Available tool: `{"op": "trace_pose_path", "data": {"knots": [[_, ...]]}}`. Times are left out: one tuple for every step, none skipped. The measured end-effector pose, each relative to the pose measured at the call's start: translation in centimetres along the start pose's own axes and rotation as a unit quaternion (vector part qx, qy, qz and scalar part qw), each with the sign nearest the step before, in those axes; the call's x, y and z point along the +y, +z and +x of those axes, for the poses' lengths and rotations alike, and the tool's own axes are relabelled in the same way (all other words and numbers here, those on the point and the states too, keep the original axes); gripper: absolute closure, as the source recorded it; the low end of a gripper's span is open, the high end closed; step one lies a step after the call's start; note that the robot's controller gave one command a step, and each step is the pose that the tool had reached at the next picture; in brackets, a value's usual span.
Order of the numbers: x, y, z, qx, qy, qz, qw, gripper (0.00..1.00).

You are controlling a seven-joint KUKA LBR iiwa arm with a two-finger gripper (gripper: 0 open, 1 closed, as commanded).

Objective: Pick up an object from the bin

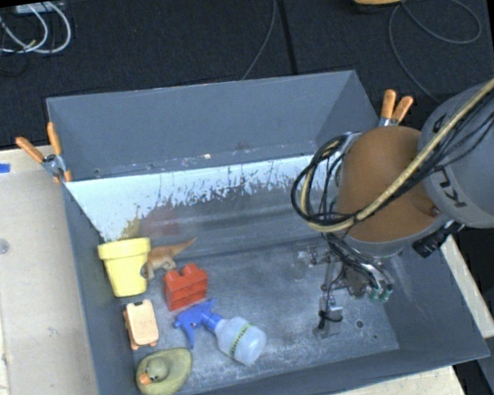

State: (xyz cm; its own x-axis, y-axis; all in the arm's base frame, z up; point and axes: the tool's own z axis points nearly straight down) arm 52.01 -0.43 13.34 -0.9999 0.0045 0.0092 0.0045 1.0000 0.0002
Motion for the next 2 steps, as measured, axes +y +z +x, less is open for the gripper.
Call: {"op": "trace_pose_path", "data": {"knots": [[0.0, -0.4, -0.2, -0.0034, 0.0, 0.0, 1.0, 0.0], [2.4, 2.6, -1.0, -0.0046, -0.028, 0.001, 0.9996, 0.0]]}}
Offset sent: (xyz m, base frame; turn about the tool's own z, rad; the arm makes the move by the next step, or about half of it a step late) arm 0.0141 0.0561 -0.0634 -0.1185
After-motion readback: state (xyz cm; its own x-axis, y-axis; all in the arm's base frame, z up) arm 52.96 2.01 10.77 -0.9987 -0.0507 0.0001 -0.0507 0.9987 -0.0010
